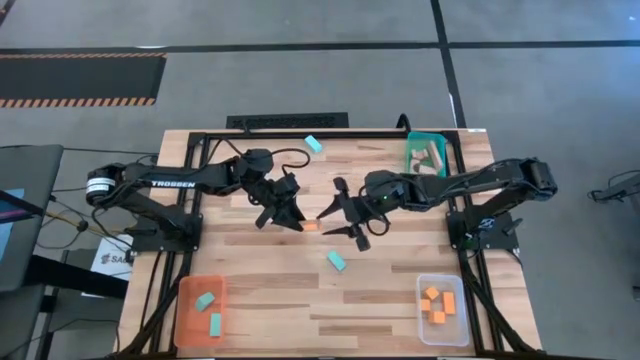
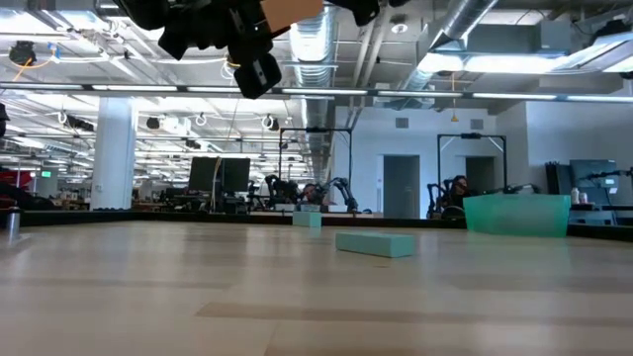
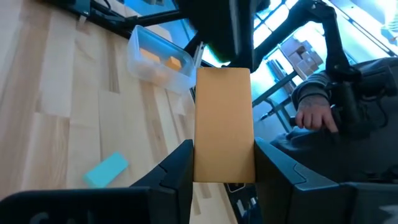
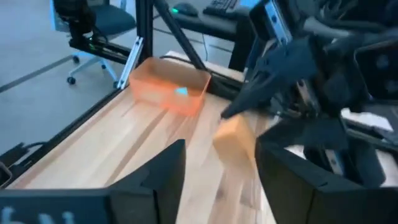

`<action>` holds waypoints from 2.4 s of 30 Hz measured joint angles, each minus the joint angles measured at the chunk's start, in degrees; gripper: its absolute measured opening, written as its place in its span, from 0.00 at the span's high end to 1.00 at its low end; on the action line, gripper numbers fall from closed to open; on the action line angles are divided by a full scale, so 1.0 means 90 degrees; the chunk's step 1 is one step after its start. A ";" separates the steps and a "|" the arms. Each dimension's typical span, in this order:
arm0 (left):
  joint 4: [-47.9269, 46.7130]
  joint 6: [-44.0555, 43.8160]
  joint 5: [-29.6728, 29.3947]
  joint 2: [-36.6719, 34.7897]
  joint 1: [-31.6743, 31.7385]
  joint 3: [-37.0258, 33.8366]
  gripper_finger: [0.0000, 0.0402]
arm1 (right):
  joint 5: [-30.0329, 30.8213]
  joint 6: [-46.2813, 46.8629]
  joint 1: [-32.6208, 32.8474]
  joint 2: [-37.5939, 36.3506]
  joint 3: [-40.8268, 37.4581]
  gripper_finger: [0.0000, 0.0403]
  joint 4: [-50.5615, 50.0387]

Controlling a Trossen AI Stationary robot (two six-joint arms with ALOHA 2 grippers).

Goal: Sort & place blocks by color
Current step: Put the yellow block into the transparent bin

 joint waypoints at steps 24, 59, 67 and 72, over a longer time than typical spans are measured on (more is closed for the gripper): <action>0.0755 -0.0688 0.0040 0.0002 -0.0093 0.0000 0.71 | 0.0524 -0.1529 0.0067 0.0507 0.0389 0.79 0.0325; -0.1623 0.1896 -0.2346 0.0000 0.0141 0.0000 0.46 | -0.3443 0.7453 0.2972 -0.0748 -0.1784 0.84 -0.5811; -0.1618 0.2040 -0.2509 0.0000 0.0141 0.0000 0.46 | -0.3232 0.7809 0.3010 -0.0748 -0.2740 0.84 -0.5652; -0.1618 0.2005 -0.2494 0.0000 0.0141 0.0000 0.46 | -0.3234 0.7948 0.2849 -0.0746 -0.2922 0.78 -0.5622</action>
